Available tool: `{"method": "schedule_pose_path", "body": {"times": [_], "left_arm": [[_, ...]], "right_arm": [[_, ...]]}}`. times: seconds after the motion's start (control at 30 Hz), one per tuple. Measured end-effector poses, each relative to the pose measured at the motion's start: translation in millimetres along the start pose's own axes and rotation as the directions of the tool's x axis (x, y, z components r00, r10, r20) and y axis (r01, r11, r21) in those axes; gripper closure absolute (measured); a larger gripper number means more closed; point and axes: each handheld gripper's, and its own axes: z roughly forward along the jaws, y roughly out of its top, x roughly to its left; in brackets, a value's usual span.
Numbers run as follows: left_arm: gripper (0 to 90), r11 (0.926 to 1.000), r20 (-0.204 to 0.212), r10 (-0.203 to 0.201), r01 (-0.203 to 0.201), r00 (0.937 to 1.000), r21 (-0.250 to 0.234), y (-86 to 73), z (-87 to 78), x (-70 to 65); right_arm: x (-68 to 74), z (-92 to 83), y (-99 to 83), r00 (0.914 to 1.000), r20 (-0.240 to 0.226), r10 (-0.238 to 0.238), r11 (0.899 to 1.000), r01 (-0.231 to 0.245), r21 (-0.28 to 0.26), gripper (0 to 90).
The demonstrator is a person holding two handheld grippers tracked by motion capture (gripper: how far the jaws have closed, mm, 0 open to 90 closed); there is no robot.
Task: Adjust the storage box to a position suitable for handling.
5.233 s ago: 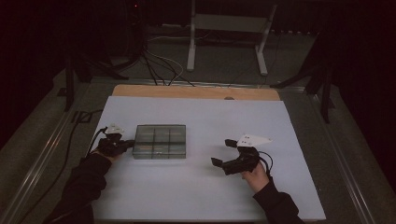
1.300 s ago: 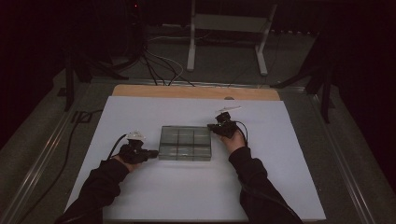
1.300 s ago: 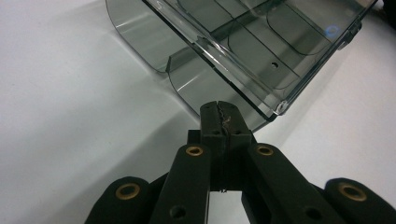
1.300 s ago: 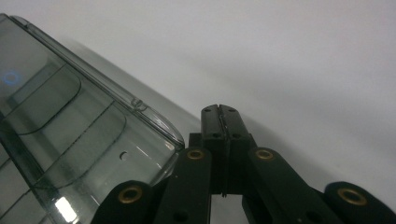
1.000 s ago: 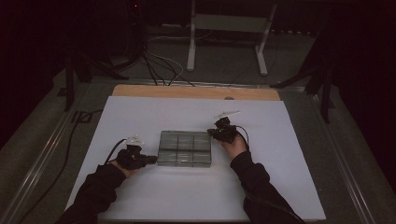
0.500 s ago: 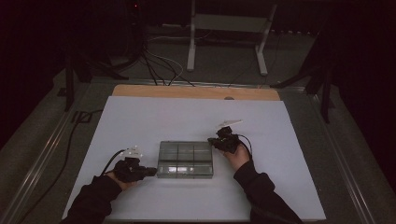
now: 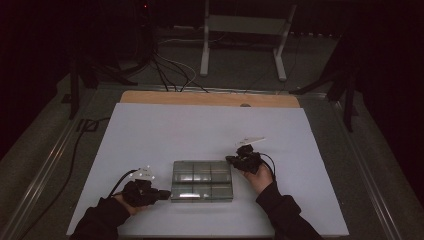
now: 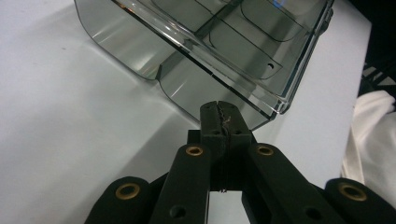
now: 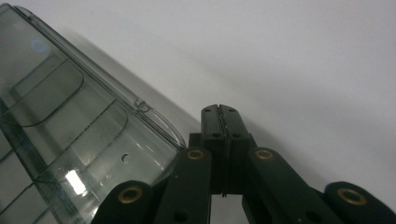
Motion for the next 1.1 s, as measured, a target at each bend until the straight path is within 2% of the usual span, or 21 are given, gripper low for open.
{"method": "schedule_pose_path", "body": {"times": [0.37,0.43,0.63,0.7,0.77,0.87,0.9,0.93,1.03,1.1], "left_arm": [[90.0,0.9999,0.029,0.011,-0.011,0.9995,0.003,-3.4,1.2,-6.3],[90.0,0.9992,0.05,0.039,-0.039,0.998,0.002,-4.5,0.9,-7.9],[90.0,0.9991,0.068,0.04,-0.039,0.9969,-0.016,-5.8,0.6,-6.5],[88.0,0.9989,0.063,0.04,-0.038,0.9972,-0.026,-6.9,0.9,-4.4],[84.5,0.9982,0.04,0.044,-0.043,0.9982,-0.041,-8.0,0.0,-1.5],[81.8,0.9979,0.024,0.036,-0.035,0.9991,-0.054,-8.5,-2.5,3.6],[81.8,0.9974,0.026,0.024,-0.022,0.9994,-0.069,-8.8,-6.3,9.2],[81.7,0.9969,0.029,0.022,-0.02,0.9993,-0.076,-8.8,-8.3,12.1],[75.3,0.995,0.062,0.02,-0.013,0.9979,-0.099,-8.4,-13.7,18.4],[67.7,0.9927,0.062,0.037,-0.029,0.9974,-0.117,-7.6,-17.2,19.1]], "right_arm": [[5.3,-13.6,-17.0,0.9997,-0.009,0.022,1.0,-0.023,-0.013,90.0],[6.5,-15.3,-18.7,0.9998,-0.011,0.018,1.0,-0.018,-0.011,90.0],[8.1,-17.5,-21.1,0.9999,-0.012,0.012,1.0,-0.012,-0.008,90.0],[7.4,-17.9,-20.6,0.9997,-0.019,0.018,1.0,-0.018,-0.018,90.0],[6.4,-18.5,-19.7,0.9999,0.001,0.012,0.999,-0.012,-0.03,90.0],[0.3,-21.4,-18.8,0.9991,0.005,0.043,0.998,-0.042,-0.056,89.7],[-1.5,-22.7,-18.6,0.9989,0.008,0.046,0.997,-0.046,-0.061,87.7],[-3.0,-24.5,-18.1,0.9986,0.004,0.052,0.996,-0.051,-0.068,81.6],[-5.0,-31.0,-15.8,0.9987,-0.004,0.051,0.994,-0.052,-0.095,71.0],[-5.6,-36.0,-14.0,0.9987,-0.016,0.049,0.993,-0.05,-0.111,58.3]]}}
